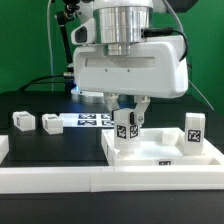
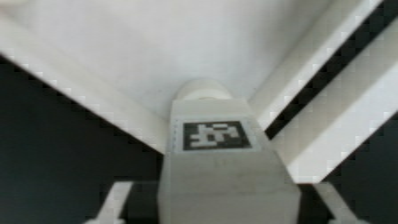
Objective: Assemble square table
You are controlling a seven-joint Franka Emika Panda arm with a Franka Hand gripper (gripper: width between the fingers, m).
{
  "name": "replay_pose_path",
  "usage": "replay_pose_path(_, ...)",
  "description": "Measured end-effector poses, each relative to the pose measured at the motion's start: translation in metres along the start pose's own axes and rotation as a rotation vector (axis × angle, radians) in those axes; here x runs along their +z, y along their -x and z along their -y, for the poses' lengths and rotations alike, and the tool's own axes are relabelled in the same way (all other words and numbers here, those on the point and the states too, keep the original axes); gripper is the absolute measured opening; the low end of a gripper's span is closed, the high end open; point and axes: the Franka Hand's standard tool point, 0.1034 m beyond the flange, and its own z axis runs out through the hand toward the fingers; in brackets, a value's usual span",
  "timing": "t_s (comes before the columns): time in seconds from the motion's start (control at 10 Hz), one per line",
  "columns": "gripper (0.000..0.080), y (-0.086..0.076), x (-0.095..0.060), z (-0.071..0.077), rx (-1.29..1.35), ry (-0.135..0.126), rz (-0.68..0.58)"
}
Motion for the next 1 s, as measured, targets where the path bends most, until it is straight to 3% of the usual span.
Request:
replay_pose_path(0.4, 0.0290, 0.0004, 0.0001, 0.0005, 0.254, -0.002, 0.001)
replay_pose_path(0.7, 0.0290, 0.0006, 0.0002, 0.0007, 0.261, -0.003, 0.002)
replay_pose_path(0.9, 0.0537, 0.0021, -0.0004, 0.0026, 0.172, -0.003, 0.002)
replay_pose_path(1.0, 0.0537, 0.0023, -0.0011, 0.0032, 0.083, -0.005, 0.002)
